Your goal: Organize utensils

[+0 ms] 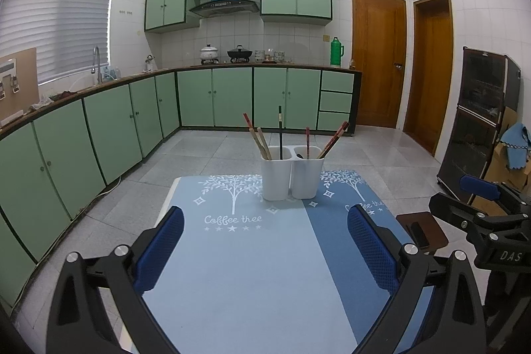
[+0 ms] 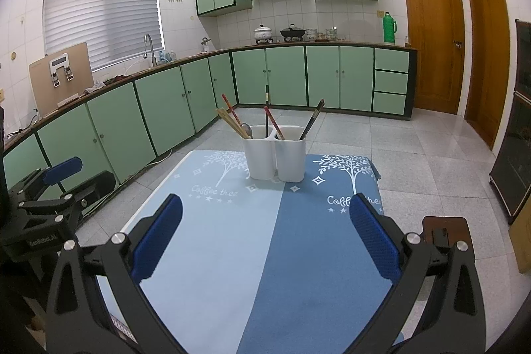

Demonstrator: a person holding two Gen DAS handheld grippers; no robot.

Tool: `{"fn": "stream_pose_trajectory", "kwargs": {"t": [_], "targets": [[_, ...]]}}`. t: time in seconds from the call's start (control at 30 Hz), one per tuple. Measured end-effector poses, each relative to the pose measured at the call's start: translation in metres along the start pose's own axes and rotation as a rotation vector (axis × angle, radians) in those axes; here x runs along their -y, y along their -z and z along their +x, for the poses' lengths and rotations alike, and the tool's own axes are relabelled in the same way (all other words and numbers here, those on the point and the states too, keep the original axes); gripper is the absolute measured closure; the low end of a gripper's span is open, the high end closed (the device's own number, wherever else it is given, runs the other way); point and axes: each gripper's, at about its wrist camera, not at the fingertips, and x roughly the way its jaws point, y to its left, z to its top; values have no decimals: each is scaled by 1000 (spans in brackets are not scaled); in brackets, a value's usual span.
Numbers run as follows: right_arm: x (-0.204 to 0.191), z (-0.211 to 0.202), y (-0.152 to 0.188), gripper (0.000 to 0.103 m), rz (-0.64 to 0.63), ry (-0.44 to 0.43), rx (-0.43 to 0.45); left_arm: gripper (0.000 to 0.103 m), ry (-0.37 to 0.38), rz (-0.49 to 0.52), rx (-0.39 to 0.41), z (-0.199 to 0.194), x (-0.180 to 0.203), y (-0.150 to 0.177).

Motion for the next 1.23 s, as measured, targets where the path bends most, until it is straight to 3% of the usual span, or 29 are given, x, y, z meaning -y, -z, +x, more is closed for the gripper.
{"fn": "stream_pose_trajectory", "kwargs": {"t": [1.23], "targets": [[9, 6, 6, 5, 8, 16, -17, 6, -3, 1, -19, 6, -1, 2]]}}
